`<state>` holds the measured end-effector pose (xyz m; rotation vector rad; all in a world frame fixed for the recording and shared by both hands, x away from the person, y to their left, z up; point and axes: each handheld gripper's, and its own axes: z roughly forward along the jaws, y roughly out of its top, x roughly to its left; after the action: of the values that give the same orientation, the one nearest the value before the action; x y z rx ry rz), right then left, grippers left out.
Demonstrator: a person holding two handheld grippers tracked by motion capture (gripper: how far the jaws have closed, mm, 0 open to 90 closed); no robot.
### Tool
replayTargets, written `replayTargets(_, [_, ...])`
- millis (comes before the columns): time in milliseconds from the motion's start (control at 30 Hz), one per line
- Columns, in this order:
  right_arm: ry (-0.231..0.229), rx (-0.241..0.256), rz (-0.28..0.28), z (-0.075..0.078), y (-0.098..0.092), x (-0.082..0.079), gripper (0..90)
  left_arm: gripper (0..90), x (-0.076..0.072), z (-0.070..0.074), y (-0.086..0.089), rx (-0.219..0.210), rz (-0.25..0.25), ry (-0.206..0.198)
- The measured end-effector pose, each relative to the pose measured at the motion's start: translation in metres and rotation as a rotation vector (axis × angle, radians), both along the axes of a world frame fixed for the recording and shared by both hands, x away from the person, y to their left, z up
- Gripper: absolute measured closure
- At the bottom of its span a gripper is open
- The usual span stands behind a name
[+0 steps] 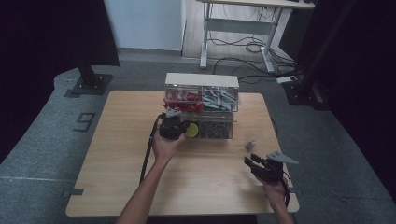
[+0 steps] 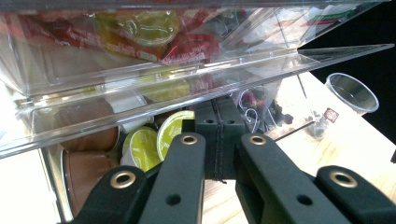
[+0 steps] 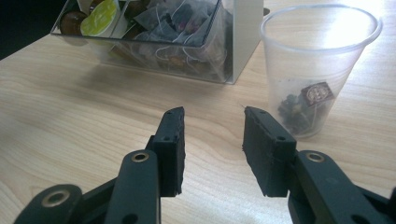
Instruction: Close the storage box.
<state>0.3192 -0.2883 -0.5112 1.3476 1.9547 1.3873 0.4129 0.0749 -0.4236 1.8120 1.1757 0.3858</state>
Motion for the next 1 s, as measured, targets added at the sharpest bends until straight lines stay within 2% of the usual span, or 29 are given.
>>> replayTargets(500, [0.019, -0.013, 0.017, -0.007, -0.002, -0.007, 57.9, 90.0, -0.007, -0.020, 0.006, -0.013, 0.019, 0.008])
replayTargets(1000, [0.025, -0.033, 0.025, -0.013, -0.004, -0.014, 57.9, 90.0, -0.010, -0.034, 0.006, 0.001, 0.021, 0.024])
